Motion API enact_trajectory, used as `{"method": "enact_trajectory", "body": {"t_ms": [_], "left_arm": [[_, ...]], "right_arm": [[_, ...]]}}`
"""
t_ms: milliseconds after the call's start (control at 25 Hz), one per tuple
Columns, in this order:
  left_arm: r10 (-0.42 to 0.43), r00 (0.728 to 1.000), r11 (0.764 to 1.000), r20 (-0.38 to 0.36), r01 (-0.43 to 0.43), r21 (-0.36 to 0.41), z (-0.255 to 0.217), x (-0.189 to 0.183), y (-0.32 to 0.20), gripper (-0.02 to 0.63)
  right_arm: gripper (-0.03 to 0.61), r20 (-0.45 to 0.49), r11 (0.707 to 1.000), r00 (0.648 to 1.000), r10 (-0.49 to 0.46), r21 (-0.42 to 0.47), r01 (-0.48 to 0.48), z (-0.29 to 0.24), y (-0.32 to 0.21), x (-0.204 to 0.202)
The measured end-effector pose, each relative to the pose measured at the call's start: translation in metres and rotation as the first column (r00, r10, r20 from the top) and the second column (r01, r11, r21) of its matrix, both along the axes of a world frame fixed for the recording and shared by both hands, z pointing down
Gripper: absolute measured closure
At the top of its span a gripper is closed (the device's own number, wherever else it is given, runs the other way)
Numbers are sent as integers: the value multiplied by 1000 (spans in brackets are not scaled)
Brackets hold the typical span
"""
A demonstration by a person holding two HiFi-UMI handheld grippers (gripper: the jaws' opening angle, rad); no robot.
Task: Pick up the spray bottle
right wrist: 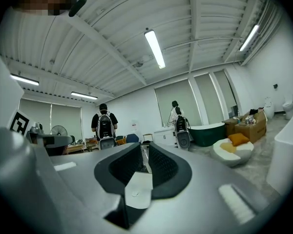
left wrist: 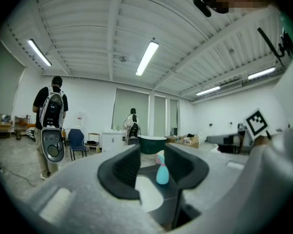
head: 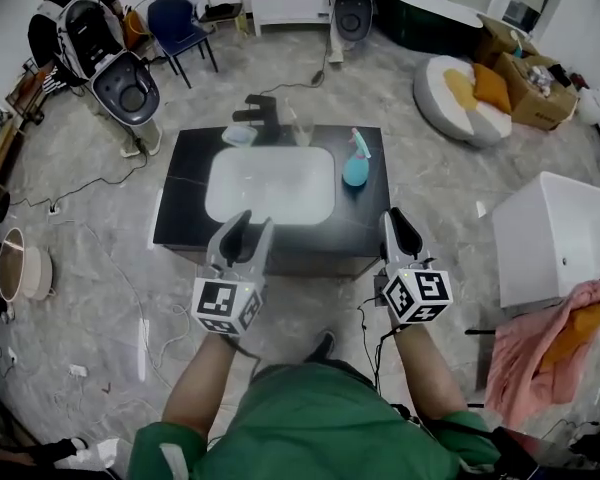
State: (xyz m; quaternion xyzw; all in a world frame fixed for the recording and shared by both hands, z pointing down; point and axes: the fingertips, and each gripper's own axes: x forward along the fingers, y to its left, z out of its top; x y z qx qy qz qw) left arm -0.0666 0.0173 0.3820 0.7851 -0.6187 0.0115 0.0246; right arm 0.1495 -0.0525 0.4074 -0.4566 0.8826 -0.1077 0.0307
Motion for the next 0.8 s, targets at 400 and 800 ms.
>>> {"method": "enact_trajectory", "body": {"t_ms": [400, 800], "left_arm": [[-23, 1000, 1000, 4, 23, -15, 3, -8, -35, 465], [64, 996, 998, -58, -65, -22, 24, -50, -115, 465]], "right_arm": [[525, 7, 999, 1000, -14, -34, 14, 14, -40, -4], [525, -55, 993, 993, 103, -57, -106, 25, -94, -32]]}}
